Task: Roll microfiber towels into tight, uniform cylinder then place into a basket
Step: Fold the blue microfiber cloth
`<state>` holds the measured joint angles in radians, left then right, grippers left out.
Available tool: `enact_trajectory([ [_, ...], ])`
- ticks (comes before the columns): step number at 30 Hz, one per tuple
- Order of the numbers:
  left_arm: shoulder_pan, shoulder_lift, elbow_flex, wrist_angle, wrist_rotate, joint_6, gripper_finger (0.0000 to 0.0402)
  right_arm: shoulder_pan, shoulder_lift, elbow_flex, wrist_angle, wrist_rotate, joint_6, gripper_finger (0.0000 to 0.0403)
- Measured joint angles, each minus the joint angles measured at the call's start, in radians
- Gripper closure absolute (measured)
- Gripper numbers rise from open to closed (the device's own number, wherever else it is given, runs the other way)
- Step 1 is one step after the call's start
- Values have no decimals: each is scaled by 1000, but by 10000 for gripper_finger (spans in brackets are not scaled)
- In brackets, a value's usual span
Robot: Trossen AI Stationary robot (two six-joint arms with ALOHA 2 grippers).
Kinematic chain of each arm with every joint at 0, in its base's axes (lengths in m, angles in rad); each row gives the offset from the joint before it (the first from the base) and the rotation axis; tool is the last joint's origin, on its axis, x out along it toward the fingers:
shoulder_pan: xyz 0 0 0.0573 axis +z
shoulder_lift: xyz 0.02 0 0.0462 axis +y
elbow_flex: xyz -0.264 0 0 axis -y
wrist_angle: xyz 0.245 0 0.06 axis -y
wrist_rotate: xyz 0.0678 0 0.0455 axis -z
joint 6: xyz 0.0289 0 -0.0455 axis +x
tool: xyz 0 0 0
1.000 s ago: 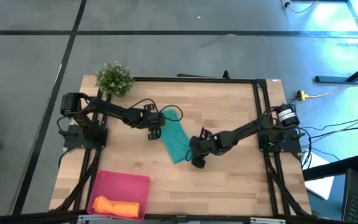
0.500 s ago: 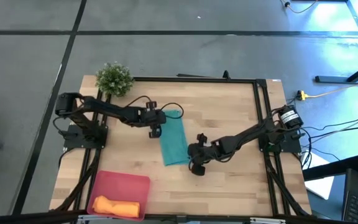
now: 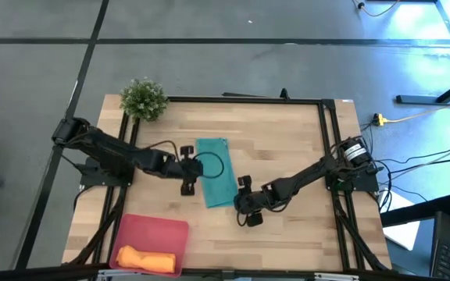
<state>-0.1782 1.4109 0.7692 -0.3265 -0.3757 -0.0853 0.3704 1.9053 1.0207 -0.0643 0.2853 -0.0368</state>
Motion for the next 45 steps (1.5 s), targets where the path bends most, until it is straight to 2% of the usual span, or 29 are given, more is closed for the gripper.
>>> enact_trajectory([
  [8, -119, 1, 0, 2, -9, -109, 292, -13, 46, 4, 16, 6, -17, 264],
  [14, -179, 1, 0, 2, -11, -176, 292, -35, 49, 4, 12, 15, 96, 274],
  [17, -208, 1, 0, 2, -15, -181, 292, -51, 55, 4, 7, -1, 145, 310],
  [20, -227, 1, 0, 2, -38, -214, 292, -60, 55, 4, 5, 0, 159, 371],
  [22, -239, 1, 0, 2, -49, -227, 292, -62, 56, 5, 0, 12, 159, 390],
  [26, -266, 1, 0, 2, -52, -246, 292, -63, 60, 60, -60, -23, 154, 396],
  [29, -278, 1, 0, 2, -53, -249, 292, -65, 67, 144, -181, -44, 131, 397],
  [35, -298, 1, 0, 2, -54, -272, 292, -112, 62, 296, -353, -9, 83, 400],
  [39, -314, 1, 0, 2, -54, -277, 292, -169, 61, 354, -384, 23, 81, 401],
  [45, -338, 1, 0, 2, -54, -280, 292, -281, 61, 368, -373, 38, 58, 402],
])
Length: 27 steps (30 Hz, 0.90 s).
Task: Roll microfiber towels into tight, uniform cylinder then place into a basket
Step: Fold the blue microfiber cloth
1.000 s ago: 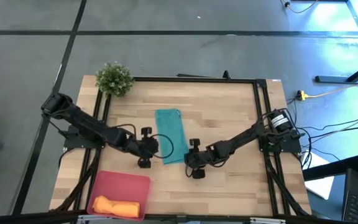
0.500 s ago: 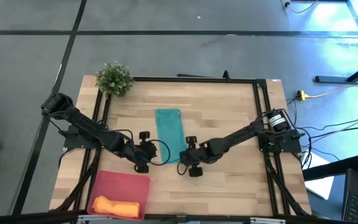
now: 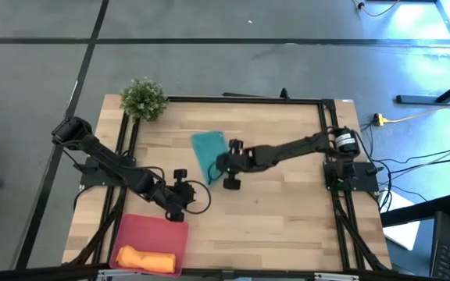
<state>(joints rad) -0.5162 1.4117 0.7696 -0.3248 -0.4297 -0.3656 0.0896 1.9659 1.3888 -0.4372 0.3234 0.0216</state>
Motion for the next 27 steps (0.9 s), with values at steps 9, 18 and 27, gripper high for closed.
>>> enact_trajectory([
  [9, -5, 0, 0, 0, -9, -2, 292, -99, 0, 0, 83, -9, -68, 402],
  [18, 7, 0, 0, -75, -134, -96, 292, -62, -1, 0, 10, -66, -24, 403],
  [27, 175, 22, 1, -115, -240, -193, 292, 110, -2, 0, -78, -74, 134, 403],
])
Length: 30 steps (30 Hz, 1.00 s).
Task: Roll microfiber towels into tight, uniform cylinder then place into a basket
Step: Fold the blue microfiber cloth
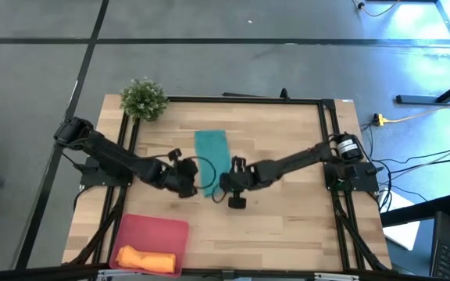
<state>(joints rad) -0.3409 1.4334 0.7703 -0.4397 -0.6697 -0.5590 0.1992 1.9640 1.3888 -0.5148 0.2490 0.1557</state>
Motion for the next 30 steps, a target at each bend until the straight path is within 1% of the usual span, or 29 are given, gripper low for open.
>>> enact_trajectory([
  [3, 57, 24, -12, 55, 20, -5, 292, 55, 0, 0, 0, 0, 53, 403],
  [7, 104, 102, -24, 185, 108, 100, 292, 117, 0, 0, -6, 0, 133, 403],
  [9, 114, 145, -23, 241, 112, 135, 292, 145, -2, 0, -10, 0, 168, 403],
  [12, 123, 192, -23, 269, 114, 159, 292, 178, -17, 0, -12, 6, 208, 403],
  [15, 128, 226, -23, 274, 118, 169, 292, 195, -41, 0, -15, 63, 227, 403],
  [17, 127, 246, -22, 289, 135, 170, 292, 193, -62, 0, -15, 101, 229, 403],
  [19, 126, 261, -24, 299, 150, 177, 292, 176, -72, 2, -8, 114, 216, 403],
  [22, 127, 287, -23, 341, 162, 201, 292, 138, -74, 2, -8, 110, 203, 403],
  [25, 125, 310, -20, 379, 162, 221, 292, 93, -74, 2, -13, 82, 197, 403],
  [30, 125, 322, -19, 394, 165, 229, 292, 26, -74, 2, -12, 75, 152, 403],
])
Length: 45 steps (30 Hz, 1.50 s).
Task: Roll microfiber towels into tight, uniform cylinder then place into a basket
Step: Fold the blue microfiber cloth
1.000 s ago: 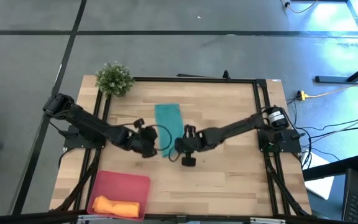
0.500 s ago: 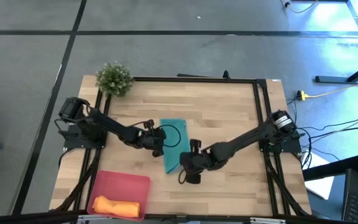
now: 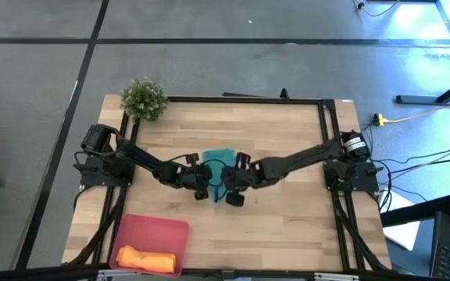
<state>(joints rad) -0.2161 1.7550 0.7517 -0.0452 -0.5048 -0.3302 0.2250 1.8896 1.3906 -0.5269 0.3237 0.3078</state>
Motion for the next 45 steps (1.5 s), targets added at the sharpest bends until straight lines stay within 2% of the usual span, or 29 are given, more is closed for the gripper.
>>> enact_trajectory([
  [16, -7, -17, -4, -25, 14, 1, 292, -171, 46, -8, 4, -13, -77, 403],
  [27, -35, -195, -7, -165, -3, 39, 292, -183, 49, -8, 16, -12, -109, 403],
  [31, -36, -260, -6, -225, -47, 40, 292, -183, 49, -8, 25, -18, -129, 403],
  [39, -50, -389, -4, -320, -157, 20, 292, -183, 49, -8, 54, -98, -161, 403],
  [45, -60, -425, -5, -323, -163, 26, 292, -183, 58, -8, 67, -170, -163, 403],
])
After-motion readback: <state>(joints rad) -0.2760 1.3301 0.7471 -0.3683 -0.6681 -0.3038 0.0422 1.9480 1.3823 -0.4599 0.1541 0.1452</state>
